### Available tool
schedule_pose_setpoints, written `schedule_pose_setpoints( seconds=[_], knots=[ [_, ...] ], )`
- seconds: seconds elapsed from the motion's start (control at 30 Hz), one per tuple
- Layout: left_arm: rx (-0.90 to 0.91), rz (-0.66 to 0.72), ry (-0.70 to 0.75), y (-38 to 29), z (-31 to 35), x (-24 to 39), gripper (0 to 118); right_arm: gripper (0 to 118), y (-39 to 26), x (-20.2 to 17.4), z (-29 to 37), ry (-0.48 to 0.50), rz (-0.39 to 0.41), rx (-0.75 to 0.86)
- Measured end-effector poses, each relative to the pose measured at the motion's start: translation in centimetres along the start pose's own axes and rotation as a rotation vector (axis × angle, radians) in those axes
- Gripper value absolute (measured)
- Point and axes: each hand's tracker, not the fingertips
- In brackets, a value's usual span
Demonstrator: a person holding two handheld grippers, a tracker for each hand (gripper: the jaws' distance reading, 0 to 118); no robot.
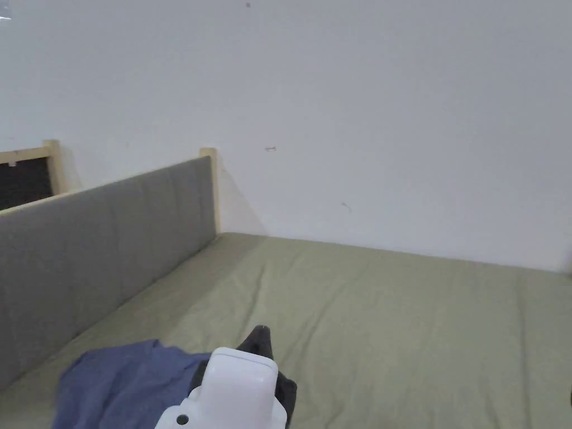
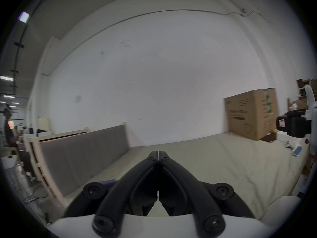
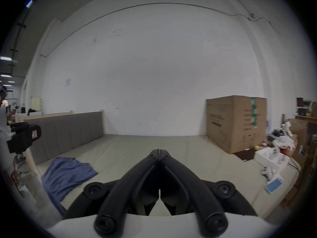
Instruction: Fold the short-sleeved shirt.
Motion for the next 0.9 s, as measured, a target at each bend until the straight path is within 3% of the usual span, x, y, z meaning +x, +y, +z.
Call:
schedule_pose_setpoints(
  seconds=[0.13,0.27,0.37,0.47,0.63,0.73,0.8,0.83,0.87,0.9],
  knots=[
    [-0.02,-0.031,0.217,-0.7,1.8,-5.5,0,0,0.2,-5.8,-1.6,0.185,0.023,0.006],
    [-0.035,0.004,0.277,-1.5,2.8,-7.8,0,0,0.2,-9.6,-2.1,0.28,0.038,0.001],
    [-0.047,0.003,0.296,-2.9,2.3,-8.0,0,0,0.2,-10.4,-2.3,0.332,0.026,-0.009],
    [-0.054,0.028,0.3,-3.8,0.6,-8.2,0,0,0.3,-9.7,-2.3,0.338,0.024,-0.021],
    [-0.198,0.227,0.245,-3.4,-8.4,-13.7,0,0,0.3,-7.3,-3.0,0.279,0.018,-0.087],
    [-0.528,0.209,0.273,-5.6,-17.8,-18.2,0,0,-0.3,-6.0,-4.1,0.244,0.012,-0.119],
    [-0.72,0.234,0.135,-8.2,-23.0,-20.2,0,0,-1.0,-5.6,-4.7,0.197,0.029,-0.13],
    [-0.8,0.278,0.027,-9.8,-25.2,-21.0,8,0,-1.3,-5.4,-5.1,0.189,0.034,-0.14],
    [-0.879,0.326,-0.066,-11.4,-27.0,-21.4,33,0,-1.7,-5.2,-5.8,0.19,0.036,-0.158],
    [-0.94,0.397,-0.111,-13.2,-28.6,-21.6,85,0,-2.1,-4.9,-6.4,0.19,0.041,-0.187]
  ],
)
